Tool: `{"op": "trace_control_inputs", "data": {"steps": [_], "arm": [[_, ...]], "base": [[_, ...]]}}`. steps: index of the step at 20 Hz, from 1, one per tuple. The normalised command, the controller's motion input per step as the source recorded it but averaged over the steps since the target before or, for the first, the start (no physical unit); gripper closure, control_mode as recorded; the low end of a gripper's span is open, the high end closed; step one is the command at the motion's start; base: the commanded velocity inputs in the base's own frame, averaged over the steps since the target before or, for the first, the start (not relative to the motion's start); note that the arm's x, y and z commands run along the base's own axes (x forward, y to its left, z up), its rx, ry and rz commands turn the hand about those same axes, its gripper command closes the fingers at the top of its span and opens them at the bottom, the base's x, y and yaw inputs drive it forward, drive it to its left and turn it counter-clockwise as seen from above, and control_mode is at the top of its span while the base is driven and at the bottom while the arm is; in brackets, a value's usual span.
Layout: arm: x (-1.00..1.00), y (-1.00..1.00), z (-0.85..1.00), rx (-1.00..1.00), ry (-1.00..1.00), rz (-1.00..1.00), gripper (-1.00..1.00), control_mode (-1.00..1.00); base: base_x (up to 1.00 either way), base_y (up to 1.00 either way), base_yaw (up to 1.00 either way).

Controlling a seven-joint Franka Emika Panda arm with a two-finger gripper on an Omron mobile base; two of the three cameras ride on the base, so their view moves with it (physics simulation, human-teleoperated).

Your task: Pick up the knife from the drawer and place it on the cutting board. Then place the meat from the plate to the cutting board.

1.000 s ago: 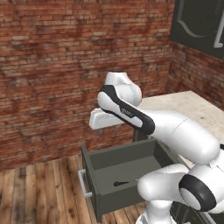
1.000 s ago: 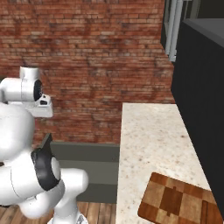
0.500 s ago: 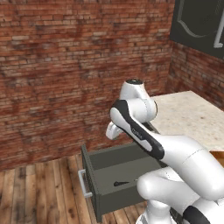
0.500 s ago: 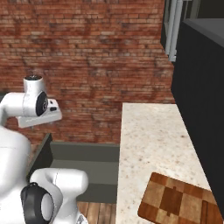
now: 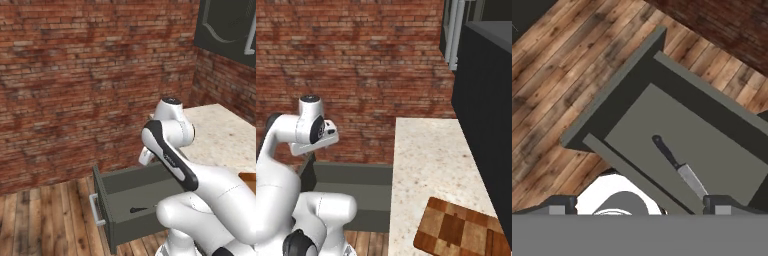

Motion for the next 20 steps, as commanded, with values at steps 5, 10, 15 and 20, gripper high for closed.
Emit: {"op": "trace_control_inputs", "data": {"steps": [5,10,15,20], "arm": [[0.0,-0.31,-0.19,0.0,-0.04,0.1,-1.0,-1.0],[0.0,-0.13,-0.17,0.0,0.0,0.09,-1.0,-1.0],[0.0,-0.12,-0.15,0.0,0.0,0.05,-1.0,-1.0],[0.0,-0.13,-0.24,0.0,0.0,0.04,-1.0,-1.0]], "base": [[0.0,0.0,0.0],[0.0,0.0,0.0],[0.0,0.0,0.0],[0.0,0.0,0.0]]}}
